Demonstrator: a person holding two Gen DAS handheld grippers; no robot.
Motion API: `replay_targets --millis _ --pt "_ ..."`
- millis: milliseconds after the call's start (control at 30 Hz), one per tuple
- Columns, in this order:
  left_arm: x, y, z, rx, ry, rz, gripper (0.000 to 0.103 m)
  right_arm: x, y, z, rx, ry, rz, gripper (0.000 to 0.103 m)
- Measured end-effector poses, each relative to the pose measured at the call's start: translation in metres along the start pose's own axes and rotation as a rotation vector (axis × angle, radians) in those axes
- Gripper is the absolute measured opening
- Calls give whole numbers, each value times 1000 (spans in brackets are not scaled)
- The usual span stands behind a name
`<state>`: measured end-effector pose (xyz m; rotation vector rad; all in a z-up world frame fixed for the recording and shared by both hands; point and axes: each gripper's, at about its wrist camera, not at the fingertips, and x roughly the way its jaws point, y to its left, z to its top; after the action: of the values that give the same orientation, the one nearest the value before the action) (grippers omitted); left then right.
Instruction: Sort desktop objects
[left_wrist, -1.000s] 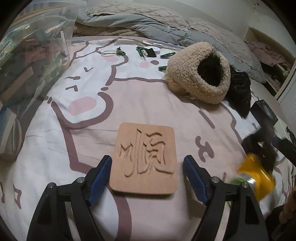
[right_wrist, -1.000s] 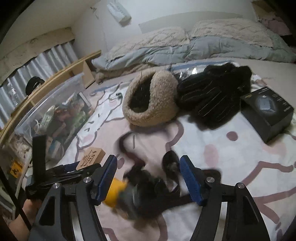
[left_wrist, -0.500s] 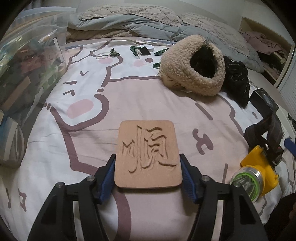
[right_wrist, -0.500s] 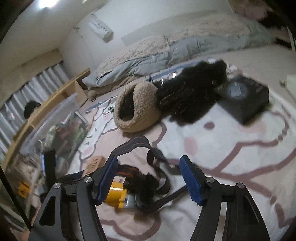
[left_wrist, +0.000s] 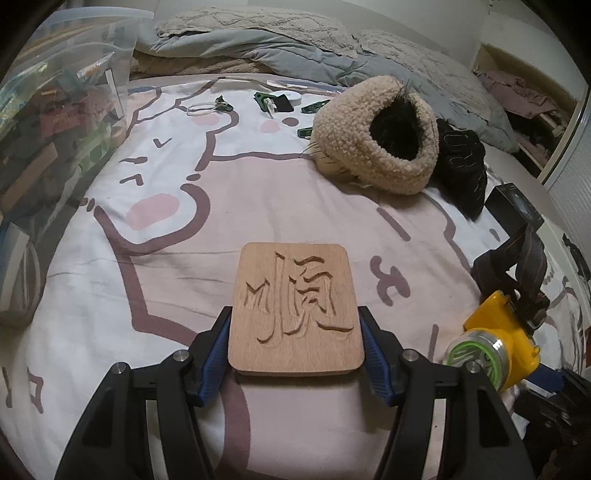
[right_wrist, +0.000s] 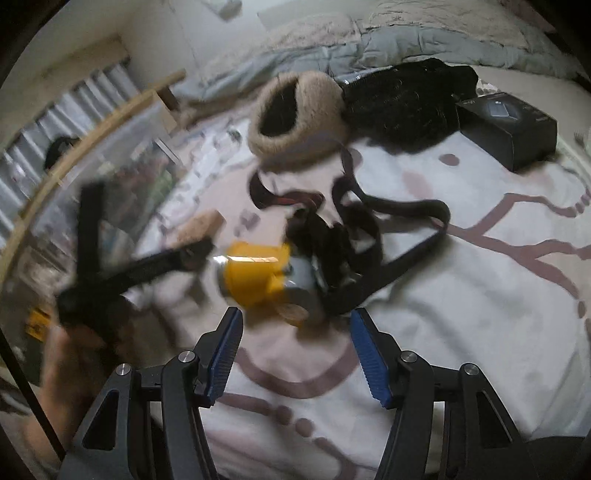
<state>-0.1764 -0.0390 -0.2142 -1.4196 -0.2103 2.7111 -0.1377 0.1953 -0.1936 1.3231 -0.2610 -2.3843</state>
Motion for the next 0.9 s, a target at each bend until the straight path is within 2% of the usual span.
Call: replay_targets --millis 133,233,333,467,600,767,833,900 --pt "0 -2 0 9 1 4 64 8 -17 5 75 8 -65 61" --pt "0 -3 -1 17 0 11 64 9 -26 7 108 -4 -177 61" --pt "1 -5 -2 33 -1 22 64 11 -32 9 136 -5 -175 61" --pt "1 -4 -2 31 0 17 64 18 -32 17 99 -20 -215 61" --pt "1 -4 -2 32 2 16 64 15 -38 19 131 -30 -190 61" --pt "1 -4 -1 35 2 17 64 -16 -53 3 291 -99 -67 61" --pt "1 -4 -1 33 2 17 64 -23 -45 -1 273 -134 -51 61" --pt "1 -4 -1 34 2 17 64 -22 -26 -3 175 -114 -58 61"
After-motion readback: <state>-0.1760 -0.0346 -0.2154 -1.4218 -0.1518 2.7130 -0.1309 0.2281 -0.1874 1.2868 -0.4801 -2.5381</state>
